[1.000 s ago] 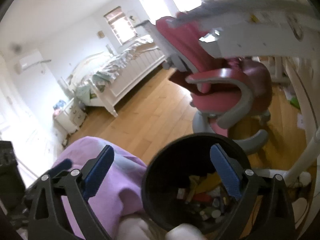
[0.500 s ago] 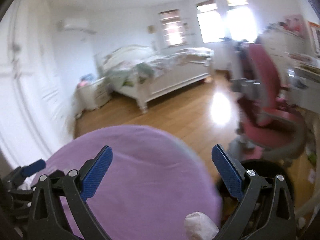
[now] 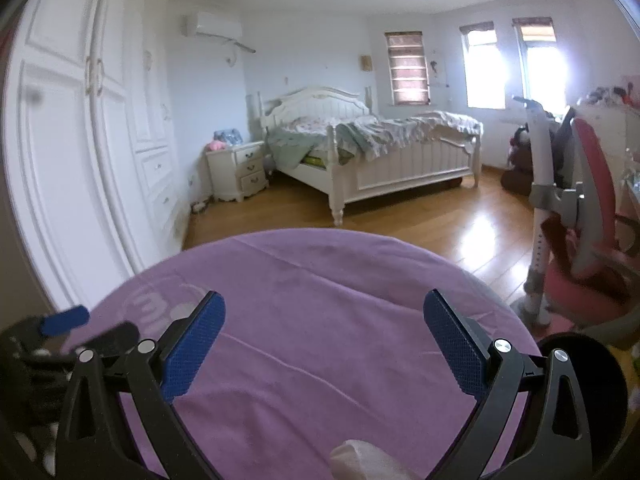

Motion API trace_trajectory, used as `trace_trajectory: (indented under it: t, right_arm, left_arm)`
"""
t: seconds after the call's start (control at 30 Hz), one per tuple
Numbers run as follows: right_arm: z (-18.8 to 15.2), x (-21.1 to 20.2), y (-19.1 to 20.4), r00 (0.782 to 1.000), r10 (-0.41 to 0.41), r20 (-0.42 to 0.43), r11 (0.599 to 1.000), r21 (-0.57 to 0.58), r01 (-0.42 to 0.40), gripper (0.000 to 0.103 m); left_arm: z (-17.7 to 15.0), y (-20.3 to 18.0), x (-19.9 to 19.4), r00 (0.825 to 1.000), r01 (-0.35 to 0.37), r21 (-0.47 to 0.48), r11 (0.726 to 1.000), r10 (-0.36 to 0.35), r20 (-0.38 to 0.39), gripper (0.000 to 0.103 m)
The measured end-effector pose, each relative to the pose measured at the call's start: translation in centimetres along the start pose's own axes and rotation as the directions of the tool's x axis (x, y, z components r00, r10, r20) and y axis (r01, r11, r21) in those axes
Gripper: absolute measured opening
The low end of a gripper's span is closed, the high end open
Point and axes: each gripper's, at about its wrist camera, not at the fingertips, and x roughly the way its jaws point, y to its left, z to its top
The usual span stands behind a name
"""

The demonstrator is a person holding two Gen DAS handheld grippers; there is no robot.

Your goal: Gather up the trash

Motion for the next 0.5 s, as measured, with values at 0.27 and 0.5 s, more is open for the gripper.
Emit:
trace_trajectory:
  t: [0.27, 0.5]
  right_arm:
    - [-0.7, -1.0, 0.4, 0.999, -0.027, 0.026, 0.999, -0.022, 0.027, 0.098]
    - [-0.6, -1.1, 0.6, 0.998, -0.036, 0.049, 0.998, -0.054, 0.038, 0.098]
  left_arm:
    - [-0.4, 0.7, -0.3, 1.000, -0.001, -0.008, 1.000, 0.001, -0.007, 0.098]
    - [-0.5, 0.3, 0.3, 1.000, -0.011, 0.004, 1.000, 0.011, -0.029, 0.098]
